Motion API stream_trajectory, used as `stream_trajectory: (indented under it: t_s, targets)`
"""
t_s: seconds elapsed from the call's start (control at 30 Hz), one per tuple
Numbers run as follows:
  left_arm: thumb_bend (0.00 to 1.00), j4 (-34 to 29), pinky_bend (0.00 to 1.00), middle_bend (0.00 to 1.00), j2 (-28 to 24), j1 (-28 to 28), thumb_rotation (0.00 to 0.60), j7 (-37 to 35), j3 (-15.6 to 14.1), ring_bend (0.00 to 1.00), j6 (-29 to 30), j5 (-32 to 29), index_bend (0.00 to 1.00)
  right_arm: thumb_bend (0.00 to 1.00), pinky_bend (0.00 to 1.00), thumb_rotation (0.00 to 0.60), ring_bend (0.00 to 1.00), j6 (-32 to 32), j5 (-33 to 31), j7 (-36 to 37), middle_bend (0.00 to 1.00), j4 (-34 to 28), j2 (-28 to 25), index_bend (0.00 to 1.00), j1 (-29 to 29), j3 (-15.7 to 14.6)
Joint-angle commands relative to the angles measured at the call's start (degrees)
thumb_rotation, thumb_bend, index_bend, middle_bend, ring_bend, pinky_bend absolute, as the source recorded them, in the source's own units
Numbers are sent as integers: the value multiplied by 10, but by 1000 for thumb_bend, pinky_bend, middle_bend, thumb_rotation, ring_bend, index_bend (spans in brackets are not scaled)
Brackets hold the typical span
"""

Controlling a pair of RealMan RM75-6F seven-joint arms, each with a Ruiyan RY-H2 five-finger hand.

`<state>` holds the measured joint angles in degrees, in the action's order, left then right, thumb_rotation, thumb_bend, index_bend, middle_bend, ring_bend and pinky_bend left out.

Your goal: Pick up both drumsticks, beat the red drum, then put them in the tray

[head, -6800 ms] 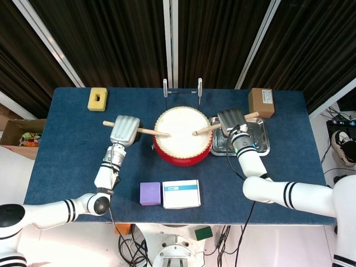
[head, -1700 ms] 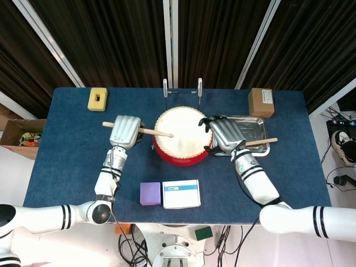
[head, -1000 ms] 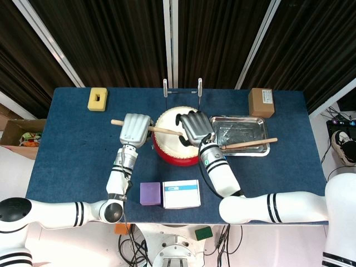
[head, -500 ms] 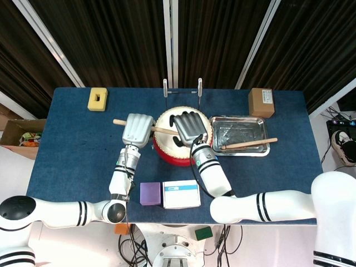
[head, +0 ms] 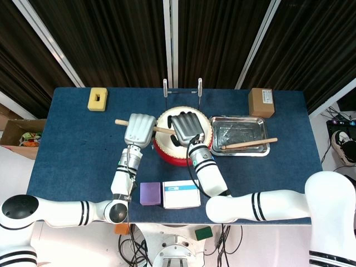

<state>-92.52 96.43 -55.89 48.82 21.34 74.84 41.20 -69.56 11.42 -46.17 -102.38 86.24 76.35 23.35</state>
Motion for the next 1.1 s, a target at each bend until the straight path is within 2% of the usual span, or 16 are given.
stream_trajectory:
  t_s: [0.03, 0.27, 0.53, 0.63, 0.77, 0.9, 1.1]
  targets:
    - [638, 0, 1000, 1000, 0, -1, 600, 2, -1, 1000, 0, 0, 954, 372, 390, 600, 324, 1, 1, 0, 513, 2, 3, 487, 0, 1]
    - [637, 1, 1000, 1000, 1, -5, 600, 6, -3, 1000, 1, -2, 954, 390, 390, 600, 346, -3, 8, -4, 513, 4, 8, 523, 3, 3]
    - [637, -1, 1000, 1000, -2, -8, 600, 13, -9, 1000, 0, 2, 943, 463, 407, 600, 402, -16, 22, -11, 549, 11, 19, 635, 4, -1]
    - [637, -2, 1000, 1000, -4, -8, 600, 13, -12, 991, -1, 5, 917, 477, 415, 600, 418, -21, 26, -17, 562, 14, 22, 655, 5, -4]
    - [611, -3, 1000, 966, -8, -8, 600, 11, -14, 925, -5, 8, 837, 480, 417, 600, 429, -25, 28, -21, 571, 14, 25, 669, 3, -3]
    - [486, -1, 1000, 870, -9, -7, 600, 9, -17, 836, -4, 12, 748, 485, 419, 600, 437, -26, 28, -23, 577, 13, 25, 677, 1, -1]
    - [232, -5, 1000, 639, -13, -7, 600, 16, -15, 663, -1, 2, 553, 487, 421, 600, 447, -29, 28, -27, 582, 9, 24, 685, -1, 2]
